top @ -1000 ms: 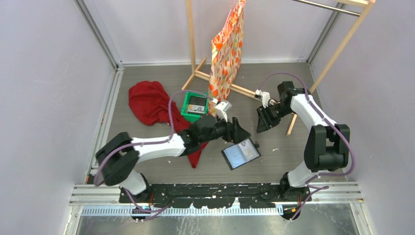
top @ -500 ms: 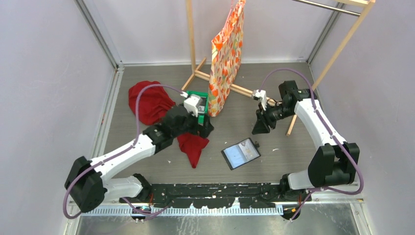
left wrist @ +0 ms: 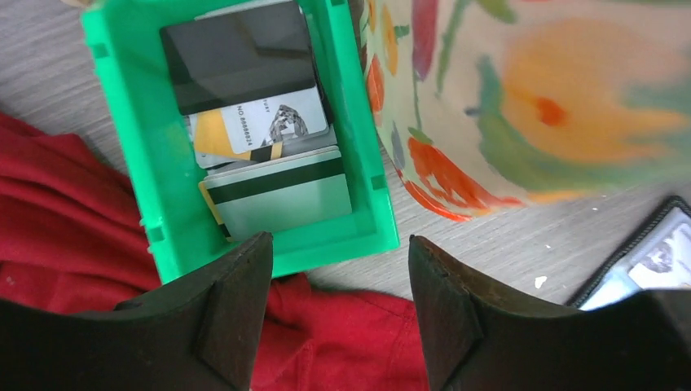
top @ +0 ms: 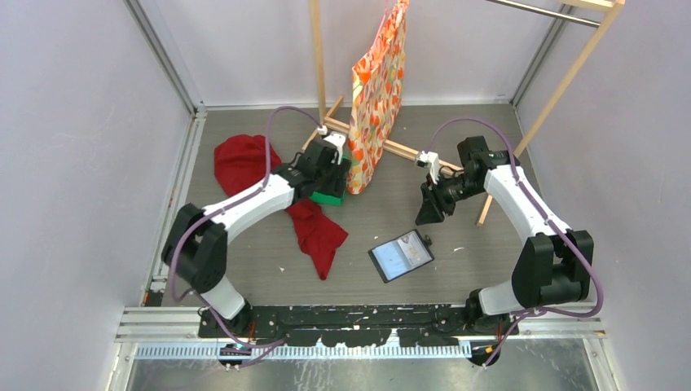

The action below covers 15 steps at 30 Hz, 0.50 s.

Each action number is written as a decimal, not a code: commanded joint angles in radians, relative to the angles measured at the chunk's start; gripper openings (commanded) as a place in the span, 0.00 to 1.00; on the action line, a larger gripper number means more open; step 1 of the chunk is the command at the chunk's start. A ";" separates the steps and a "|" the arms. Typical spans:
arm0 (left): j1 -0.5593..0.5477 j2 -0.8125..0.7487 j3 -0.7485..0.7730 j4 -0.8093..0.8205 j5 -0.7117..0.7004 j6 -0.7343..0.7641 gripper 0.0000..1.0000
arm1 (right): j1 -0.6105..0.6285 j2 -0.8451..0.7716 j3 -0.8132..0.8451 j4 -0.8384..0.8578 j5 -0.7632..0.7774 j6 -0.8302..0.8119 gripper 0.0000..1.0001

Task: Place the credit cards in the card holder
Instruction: Move the storage box to the center of the board.

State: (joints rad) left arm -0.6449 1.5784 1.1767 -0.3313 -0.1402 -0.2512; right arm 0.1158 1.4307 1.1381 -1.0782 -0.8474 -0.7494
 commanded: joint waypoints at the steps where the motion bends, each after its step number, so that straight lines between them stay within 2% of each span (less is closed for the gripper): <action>1: 0.009 0.081 0.104 -0.019 0.000 0.013 0.64 | 0.000 0.010 0.007 0.021 0.004 0.013 0.43; 9: 0.017 0.266 0.238 -0.004 0.031 0.009 0.71 | 0.001 0.007 0.006 0.016 0.008 0.013 0.42; 13: 0.021 0.344 0.310 -0.026 0.026 0.021 0.69 | -0.001 0.006 0.008 0.012 0.011 0.012 0.42; 15: 0.022 0.362 0.331 -0.029 0.031 0.033 0.65 | 0.000 0.003 0.007 0.010 0.011 0.012 0.42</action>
State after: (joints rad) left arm -0.6327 1.9102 1.4464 -0.3580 -0.1207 -0.2489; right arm 0.1158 1.4445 1.1381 -1.0710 -0.8337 -0.7418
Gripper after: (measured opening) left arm 0.679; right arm 0.424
